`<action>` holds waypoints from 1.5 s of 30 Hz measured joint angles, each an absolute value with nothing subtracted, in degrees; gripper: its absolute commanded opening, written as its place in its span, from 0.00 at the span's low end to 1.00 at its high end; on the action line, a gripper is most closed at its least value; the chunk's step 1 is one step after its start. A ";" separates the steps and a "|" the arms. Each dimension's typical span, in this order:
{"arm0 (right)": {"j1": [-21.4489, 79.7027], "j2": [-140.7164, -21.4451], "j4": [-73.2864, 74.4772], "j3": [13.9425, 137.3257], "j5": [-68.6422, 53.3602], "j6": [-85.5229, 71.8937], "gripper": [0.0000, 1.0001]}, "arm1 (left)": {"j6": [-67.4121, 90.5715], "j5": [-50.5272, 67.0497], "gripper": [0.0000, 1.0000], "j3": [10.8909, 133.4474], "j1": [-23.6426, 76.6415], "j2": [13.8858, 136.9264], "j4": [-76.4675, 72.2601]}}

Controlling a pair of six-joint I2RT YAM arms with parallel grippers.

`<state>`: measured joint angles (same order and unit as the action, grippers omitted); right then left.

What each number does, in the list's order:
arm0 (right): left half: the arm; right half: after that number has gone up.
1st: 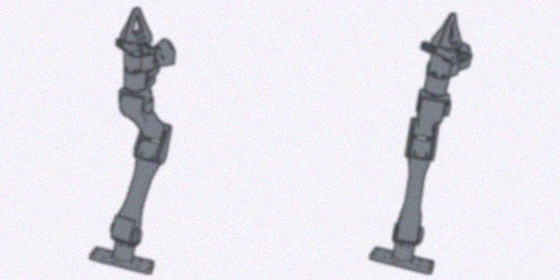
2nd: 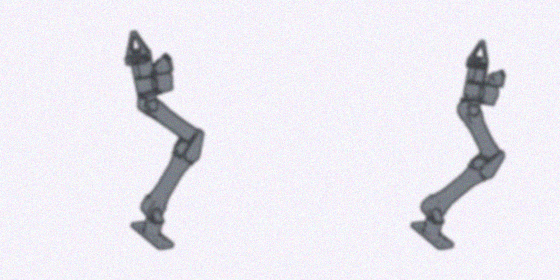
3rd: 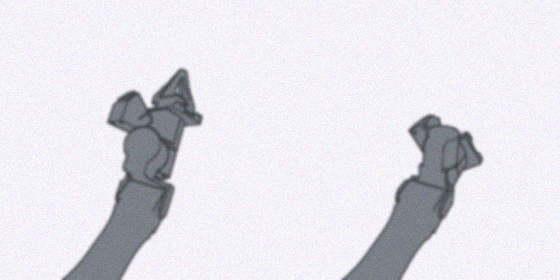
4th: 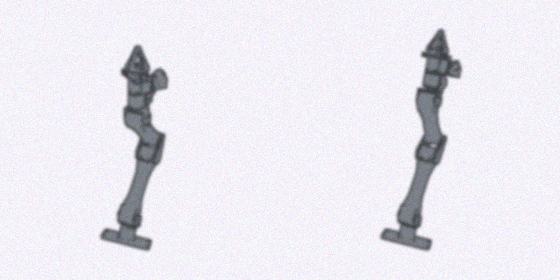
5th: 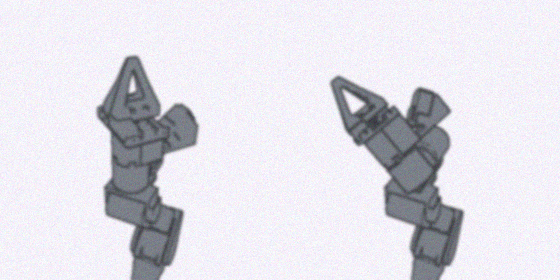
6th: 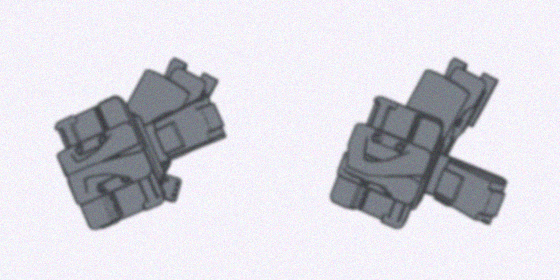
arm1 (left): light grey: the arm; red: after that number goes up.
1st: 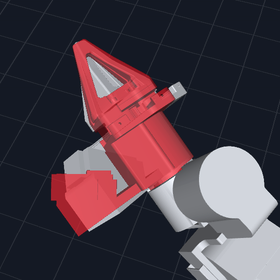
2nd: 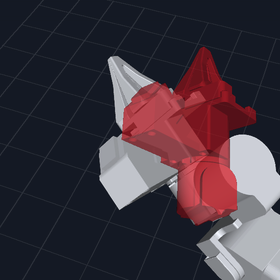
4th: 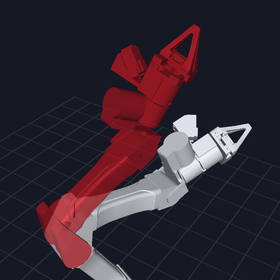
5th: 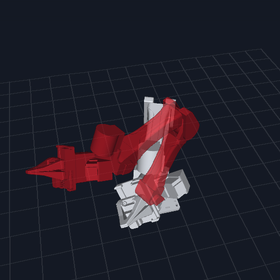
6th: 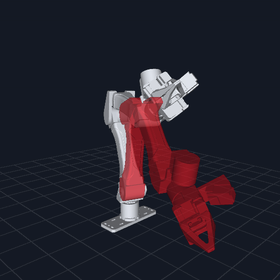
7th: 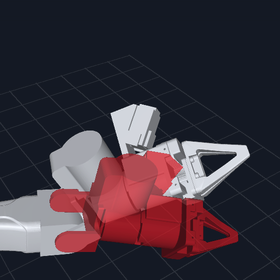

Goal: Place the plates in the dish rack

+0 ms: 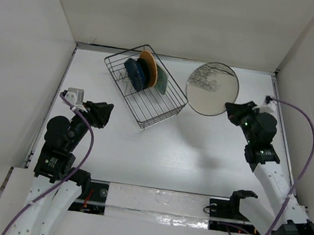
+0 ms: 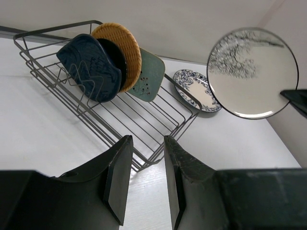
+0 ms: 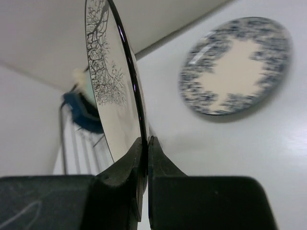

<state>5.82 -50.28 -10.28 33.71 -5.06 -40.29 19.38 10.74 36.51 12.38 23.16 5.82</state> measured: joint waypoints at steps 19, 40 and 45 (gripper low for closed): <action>41.10 -103.83 -2.83 94.45 10.74 -22.83 0.00 | 19.38 10.39 0.29 36.53 12.38 22.28 5.85; 55.59 -131.59 -5.45 123.92 45.95 16.91 0.00 | 19.38 10.26 0.29 36.53 12.38 22.24 5.87; 58.72 -136.31 -13.17 125.54 52.71 25.21 0.00 | 19.35 10.26 0.28 36.51 12.38 22.24 5.85</action>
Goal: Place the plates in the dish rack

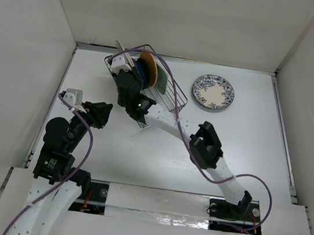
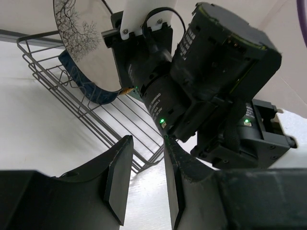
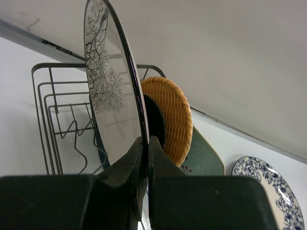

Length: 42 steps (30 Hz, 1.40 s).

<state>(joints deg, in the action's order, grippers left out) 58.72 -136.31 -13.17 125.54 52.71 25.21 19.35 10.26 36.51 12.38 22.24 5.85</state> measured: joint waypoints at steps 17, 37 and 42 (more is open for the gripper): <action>57.98 -138.23 -10.13 122.80 54.89 15.90 0.00 | 19.38 10.26 0.29 36.51 12.38 22.24 5.87; 46.72 -108.57 -9.50 92.92 27.14 -18.52 0.19 | 19.38 10.31 0.27 36.51 12.38 22.35 5.87; 33.76 -92.20 -20.53 71.22 19.73 -28.34 0.00 | 19.49 10.35 0.03 36.51 12.38 22.37 5.85</action>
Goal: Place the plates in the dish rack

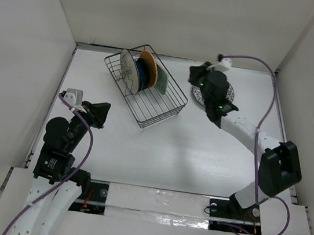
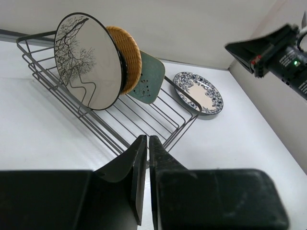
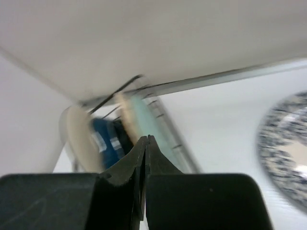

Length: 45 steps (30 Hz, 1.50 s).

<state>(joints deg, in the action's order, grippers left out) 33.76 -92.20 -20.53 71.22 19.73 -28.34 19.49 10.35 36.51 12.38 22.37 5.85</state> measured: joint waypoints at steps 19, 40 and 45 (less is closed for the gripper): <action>1.85 -105.47 -35.57 43.09 3.40 -60.62 0.59 | 19.35 10.63 0.23 36.51 12.38 22.94 5.85; 0.82 -111.18 -39.40 45.56 -3.97 -69.54 0.00 | 19.33 10.26 0.25 36.53 12.38 23.14 5.85; 4.05 -98.56 -32.25 42.13 3.81 -60.05 0.00 | 19.31 10.26 0.26 36.51 12.38 23.11 5.85</action>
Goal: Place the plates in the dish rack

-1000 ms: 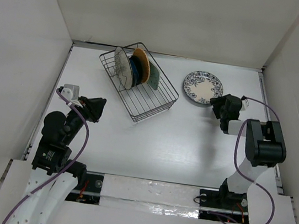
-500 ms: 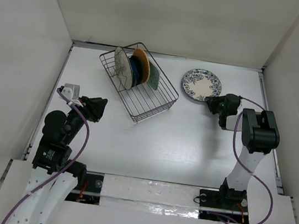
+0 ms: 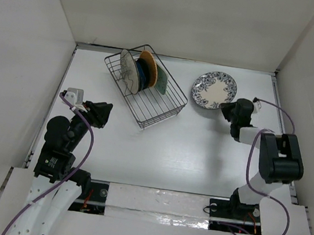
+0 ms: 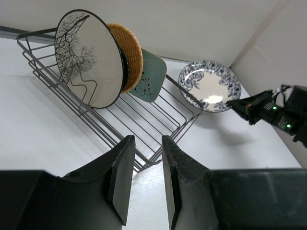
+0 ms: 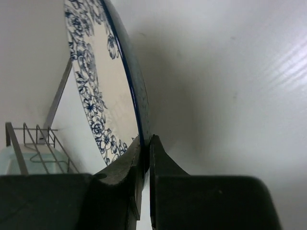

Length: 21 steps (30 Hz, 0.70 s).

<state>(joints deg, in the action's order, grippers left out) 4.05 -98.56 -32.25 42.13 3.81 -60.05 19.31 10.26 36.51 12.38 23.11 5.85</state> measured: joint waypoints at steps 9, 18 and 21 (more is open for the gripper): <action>24.73 -80.68 -20.08 58.85 16.53 -33.61 0.00 | 19.31 10.24 0.26 36.53 12.38 22.57 5.82; 44.49 -91.79 -10.15 88.71 24.25 -14.92 0.00 | 19.31 9.04 0.24 36.53 12.38 20.91 5.87; 48.25 -100.31 -5.06 100.07 27.66 -10.79 0.00 | 19.31 7.27 0.23 36.53 12.38 19.90 5.93</action>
